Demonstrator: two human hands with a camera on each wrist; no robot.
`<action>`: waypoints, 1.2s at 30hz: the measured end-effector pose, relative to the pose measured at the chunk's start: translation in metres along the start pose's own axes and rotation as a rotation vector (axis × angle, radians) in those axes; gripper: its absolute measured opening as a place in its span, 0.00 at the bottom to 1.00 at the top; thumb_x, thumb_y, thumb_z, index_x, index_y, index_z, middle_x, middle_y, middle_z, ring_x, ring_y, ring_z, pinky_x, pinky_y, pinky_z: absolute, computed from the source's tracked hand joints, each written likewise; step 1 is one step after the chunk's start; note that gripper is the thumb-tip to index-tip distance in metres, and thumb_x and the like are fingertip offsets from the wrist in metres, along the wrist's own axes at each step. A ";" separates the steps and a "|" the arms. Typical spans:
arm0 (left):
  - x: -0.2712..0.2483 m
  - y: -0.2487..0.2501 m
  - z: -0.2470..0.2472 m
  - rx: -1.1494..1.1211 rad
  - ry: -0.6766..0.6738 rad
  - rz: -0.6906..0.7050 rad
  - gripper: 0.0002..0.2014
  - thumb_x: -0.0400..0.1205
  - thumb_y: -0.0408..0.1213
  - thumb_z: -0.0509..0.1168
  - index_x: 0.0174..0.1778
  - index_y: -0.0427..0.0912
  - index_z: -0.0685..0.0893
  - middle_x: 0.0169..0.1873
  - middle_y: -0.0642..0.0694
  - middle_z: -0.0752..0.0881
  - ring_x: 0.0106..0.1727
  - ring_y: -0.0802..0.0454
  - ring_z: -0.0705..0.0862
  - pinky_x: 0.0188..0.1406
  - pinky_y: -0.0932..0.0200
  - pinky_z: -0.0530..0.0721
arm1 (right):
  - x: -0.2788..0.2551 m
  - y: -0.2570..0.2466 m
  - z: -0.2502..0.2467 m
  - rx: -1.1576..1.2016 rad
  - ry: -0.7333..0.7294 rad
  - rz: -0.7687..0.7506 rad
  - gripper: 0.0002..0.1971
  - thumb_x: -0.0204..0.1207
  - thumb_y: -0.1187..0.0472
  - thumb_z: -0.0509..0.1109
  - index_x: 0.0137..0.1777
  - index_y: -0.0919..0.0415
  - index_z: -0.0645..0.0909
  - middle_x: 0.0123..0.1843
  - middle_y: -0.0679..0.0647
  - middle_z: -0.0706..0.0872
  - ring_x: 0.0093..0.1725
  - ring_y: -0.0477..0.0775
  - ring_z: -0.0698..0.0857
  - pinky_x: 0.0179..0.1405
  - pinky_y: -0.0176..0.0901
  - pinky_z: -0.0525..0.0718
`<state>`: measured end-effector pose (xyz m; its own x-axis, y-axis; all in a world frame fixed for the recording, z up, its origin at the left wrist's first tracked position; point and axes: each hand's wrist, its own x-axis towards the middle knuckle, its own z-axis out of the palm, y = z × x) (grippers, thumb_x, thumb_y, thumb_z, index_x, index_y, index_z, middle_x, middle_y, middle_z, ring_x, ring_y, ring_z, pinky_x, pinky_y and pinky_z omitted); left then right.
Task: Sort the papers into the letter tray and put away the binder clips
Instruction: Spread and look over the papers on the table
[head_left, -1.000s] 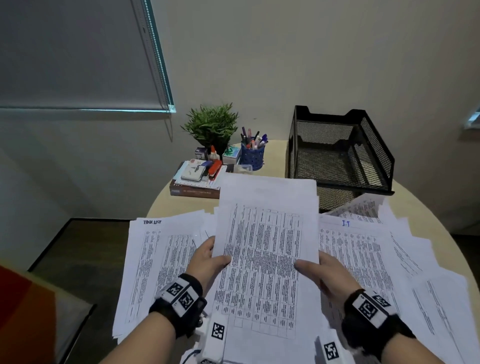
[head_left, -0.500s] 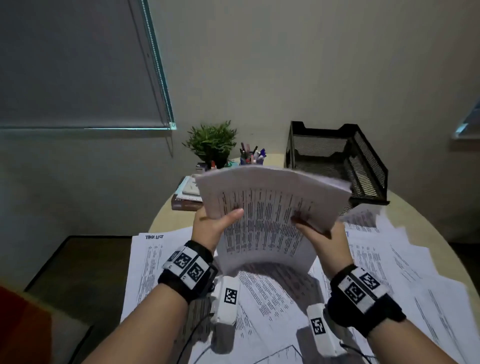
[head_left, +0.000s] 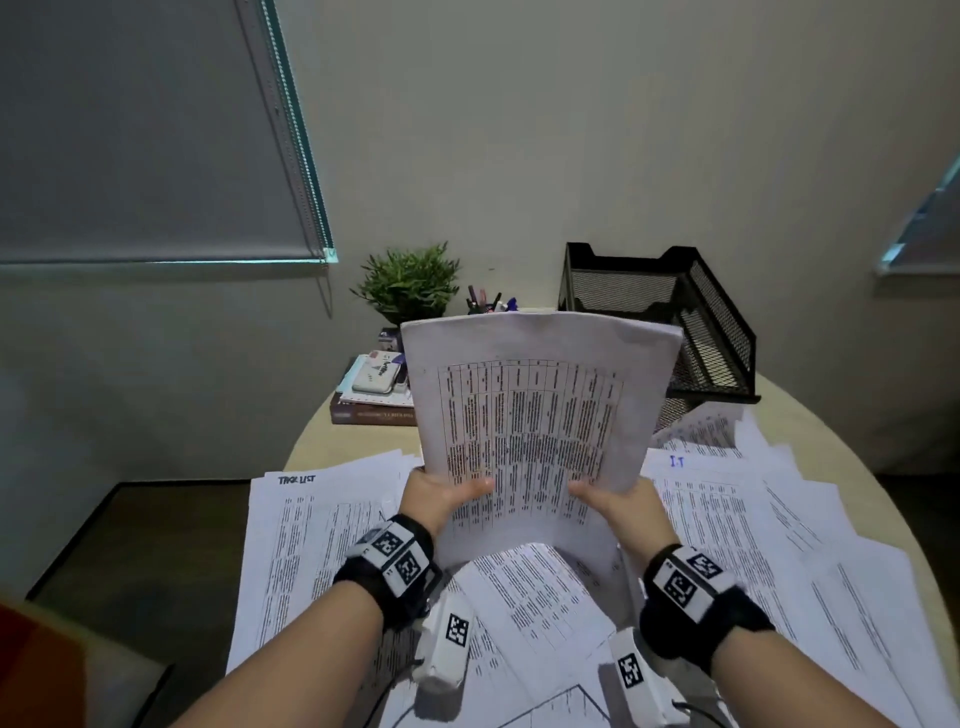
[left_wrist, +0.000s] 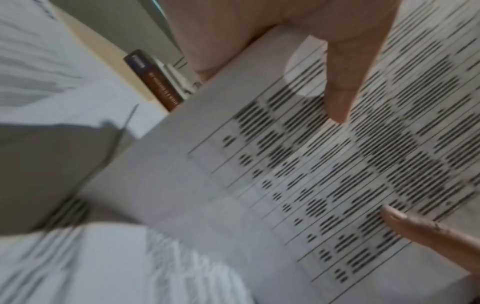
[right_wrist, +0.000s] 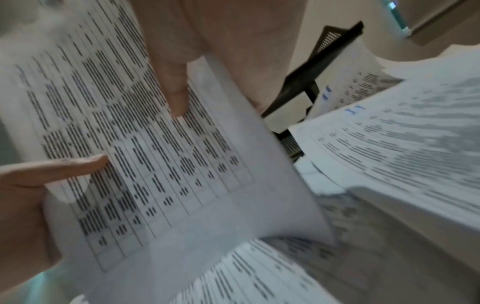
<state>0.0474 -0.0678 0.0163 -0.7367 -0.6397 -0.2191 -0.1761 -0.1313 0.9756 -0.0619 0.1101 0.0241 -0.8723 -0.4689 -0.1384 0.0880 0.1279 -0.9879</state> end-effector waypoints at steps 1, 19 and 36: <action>-0.002 -0.003 0.001 0.003 0.011 -0.013 0.13 0.65 0.34 0.80 0.41 0.41 0.83 0.38 0.49 0.87 0.41 0.54 0.85 0.53 0.54 0.84 | 0.001 0.007 -0.001 -0.023 0.021 0.031 0.10 0.69 0.67 0.77 0.32 0.61 0.79 0.30 0.53 0.84 0.34 0.54 0.82 0.40 0.45 0.80; -0.008 -0.041 0.012 0.146 -0.040 -0.085 0.18 0.70 0.41 0.77 0.51 0.36 0.83 0.45 0.43 0.89 0.52 0.41 0.87 0.57 0.49 0.83 | -0.022 0.023 -0.017 0.010 0.063 0.195 0.01 0.78 0.68 0.67 0.46 0.66 0.78 0.32 0.55 0.72 0.30 0.51 0.71 0.22 0.32 0.73; -0.021 -0.065 0.051 0.151 -0.460 -0.194 0.17 0.78 0.22 0.66 0.62 0.37 0.78 0.52 0.44 0.88 0.47 0.54 0.89 0.44 0.63 0.86 | -0.018 0.074 -0.097 -0.060 0.206 0.431 0.09 0.74 0.71 0.70 0.54 0.73 0.81 0.43 0.62 0.88 0.40 0.59 0.86 0.34 0.42 0.79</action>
<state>0.0410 -0.0078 -0.0439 -0.8859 -0.2110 -0.4131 -0.4052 -0.0818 0.9106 -0.0864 0.2131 -0.0391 -0.8402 -0.1800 -0.5116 0.4399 0.3253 -0.8370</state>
